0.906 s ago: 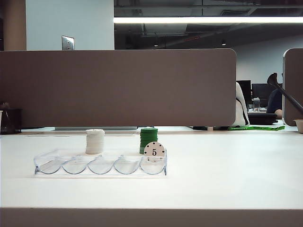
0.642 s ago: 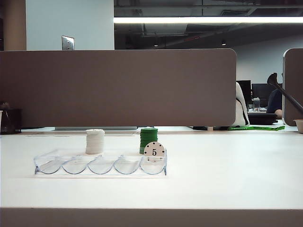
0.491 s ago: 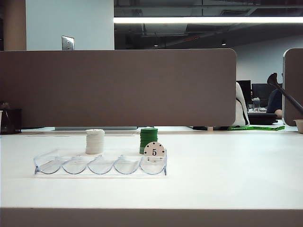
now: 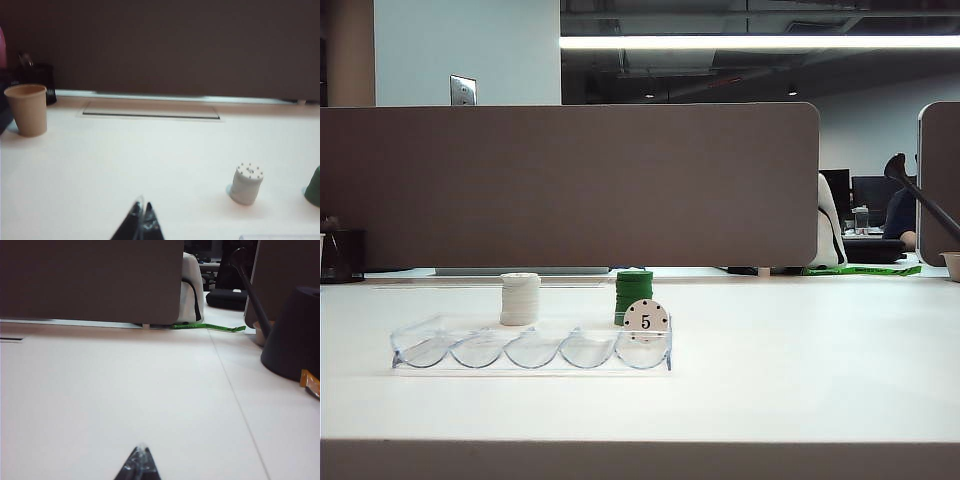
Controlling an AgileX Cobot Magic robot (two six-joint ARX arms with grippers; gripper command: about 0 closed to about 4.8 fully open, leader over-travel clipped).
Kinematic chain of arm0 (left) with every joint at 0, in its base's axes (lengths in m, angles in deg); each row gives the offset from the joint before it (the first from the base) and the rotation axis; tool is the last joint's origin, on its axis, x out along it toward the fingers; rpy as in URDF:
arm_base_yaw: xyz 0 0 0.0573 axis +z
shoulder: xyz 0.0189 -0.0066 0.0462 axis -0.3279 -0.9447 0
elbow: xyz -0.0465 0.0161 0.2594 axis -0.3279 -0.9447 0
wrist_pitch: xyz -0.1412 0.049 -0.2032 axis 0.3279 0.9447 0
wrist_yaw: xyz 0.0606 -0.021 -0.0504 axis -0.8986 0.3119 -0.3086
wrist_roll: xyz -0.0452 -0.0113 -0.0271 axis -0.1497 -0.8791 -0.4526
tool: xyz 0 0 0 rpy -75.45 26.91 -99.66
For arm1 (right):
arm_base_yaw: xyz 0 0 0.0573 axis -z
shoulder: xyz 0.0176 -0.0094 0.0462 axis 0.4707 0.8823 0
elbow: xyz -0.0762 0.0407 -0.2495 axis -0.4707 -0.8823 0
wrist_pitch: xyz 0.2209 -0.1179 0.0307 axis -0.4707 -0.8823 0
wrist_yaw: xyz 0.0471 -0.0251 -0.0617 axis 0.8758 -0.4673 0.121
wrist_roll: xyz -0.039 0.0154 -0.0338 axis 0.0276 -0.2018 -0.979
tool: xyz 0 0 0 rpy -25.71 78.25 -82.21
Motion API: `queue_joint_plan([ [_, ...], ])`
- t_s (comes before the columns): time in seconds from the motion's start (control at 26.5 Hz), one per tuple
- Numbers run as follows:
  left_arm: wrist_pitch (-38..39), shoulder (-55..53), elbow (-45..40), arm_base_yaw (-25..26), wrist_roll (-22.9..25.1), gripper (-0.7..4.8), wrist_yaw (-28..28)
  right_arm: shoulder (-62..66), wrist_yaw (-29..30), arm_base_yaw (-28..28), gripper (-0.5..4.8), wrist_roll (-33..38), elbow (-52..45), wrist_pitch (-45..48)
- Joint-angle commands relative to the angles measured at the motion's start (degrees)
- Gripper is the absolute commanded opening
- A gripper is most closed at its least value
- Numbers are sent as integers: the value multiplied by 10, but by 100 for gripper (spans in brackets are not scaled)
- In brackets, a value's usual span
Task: Pick up the chip in the box and place it on the pile of chips with the same color.
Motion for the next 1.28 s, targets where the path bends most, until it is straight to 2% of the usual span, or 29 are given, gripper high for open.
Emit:
queue_joint_plan([
  [0.04, 26, 0, 31, -1, 20, -6, 2, 2, 0, 0, -6, 0, 29, -3],
  [0.19, 94, -5, 80, -1, 73, -6, 2, 7, 0, 0, -6, -5, 69, -37],
  [0.34, 125, -29, 119, -1, 77, -6, 29, 38, 11, 0, -6, -29, 110, -69],
  [0.53, 132, -104, 156, -2, 89, -6, 91, 130, 29, 0, -6, -60, 184, -86],
  [0.87, 122, -248, 210, -3, 124, -6, 175, 338, 169, -7, -6, -59, 320, -137],
  [1.28, 130, -372, 316, -6, 137, -6, 222, 488, 169, -85, -6, -53, 398, -147],
])
